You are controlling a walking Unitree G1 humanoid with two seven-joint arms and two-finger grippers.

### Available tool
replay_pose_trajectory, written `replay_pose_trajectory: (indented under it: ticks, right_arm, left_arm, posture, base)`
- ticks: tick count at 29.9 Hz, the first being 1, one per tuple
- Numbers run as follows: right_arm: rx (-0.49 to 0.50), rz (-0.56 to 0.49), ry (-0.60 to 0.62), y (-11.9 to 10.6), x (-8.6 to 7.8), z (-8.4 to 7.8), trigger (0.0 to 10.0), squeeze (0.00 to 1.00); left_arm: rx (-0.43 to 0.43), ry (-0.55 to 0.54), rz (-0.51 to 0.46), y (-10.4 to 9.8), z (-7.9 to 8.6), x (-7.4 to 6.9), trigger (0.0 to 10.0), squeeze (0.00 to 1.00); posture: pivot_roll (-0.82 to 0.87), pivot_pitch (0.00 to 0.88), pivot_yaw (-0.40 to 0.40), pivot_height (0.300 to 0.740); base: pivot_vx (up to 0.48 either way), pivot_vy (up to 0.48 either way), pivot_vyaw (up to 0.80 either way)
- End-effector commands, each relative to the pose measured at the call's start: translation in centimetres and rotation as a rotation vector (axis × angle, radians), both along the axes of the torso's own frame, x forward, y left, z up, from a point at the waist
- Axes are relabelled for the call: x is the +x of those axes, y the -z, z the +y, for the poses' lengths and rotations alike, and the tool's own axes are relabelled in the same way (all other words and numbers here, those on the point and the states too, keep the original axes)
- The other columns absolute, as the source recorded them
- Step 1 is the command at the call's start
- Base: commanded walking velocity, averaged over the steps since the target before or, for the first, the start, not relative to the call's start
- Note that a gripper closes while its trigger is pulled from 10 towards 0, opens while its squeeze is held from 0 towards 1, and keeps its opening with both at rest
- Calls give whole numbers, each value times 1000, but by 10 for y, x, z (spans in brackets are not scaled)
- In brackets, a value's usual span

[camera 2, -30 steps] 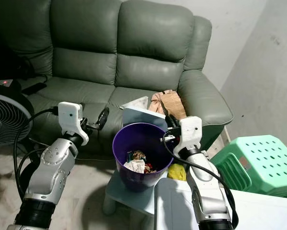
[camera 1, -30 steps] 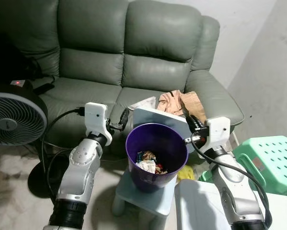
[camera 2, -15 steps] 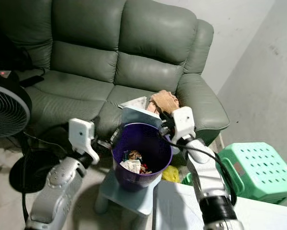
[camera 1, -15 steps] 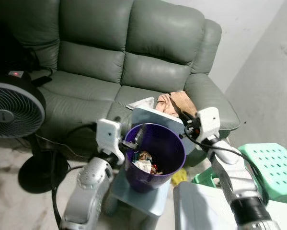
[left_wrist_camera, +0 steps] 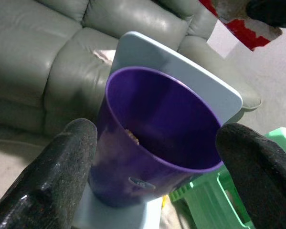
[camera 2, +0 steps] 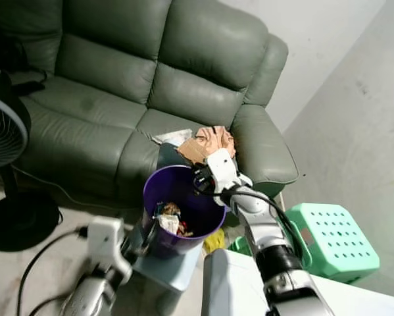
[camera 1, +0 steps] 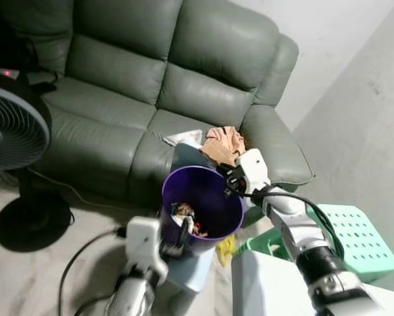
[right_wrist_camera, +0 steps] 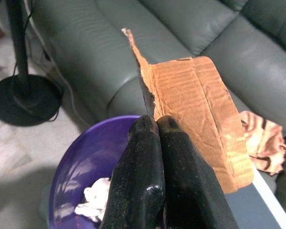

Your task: Picking trash to rubbish bin

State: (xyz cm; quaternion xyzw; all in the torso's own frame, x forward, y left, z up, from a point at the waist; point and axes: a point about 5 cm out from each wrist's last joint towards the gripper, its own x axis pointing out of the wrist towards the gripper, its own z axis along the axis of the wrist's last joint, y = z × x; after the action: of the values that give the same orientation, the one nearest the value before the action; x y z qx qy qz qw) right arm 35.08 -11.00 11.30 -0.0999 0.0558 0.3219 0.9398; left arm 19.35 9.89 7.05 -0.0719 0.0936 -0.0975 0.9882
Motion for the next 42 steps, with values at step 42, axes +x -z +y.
replay_pose_trajectory:
  ticks: [42]
  right_arm:
    - [-85, 159, 280, 27, 15, 3, 10000, 0]
  left_arm:
    - [6, 134, -59, -34, -25, -10, 10000, 0]
  posture:
    - [182, 157, -265, 740]
  base:
    - [0, 0, 0]
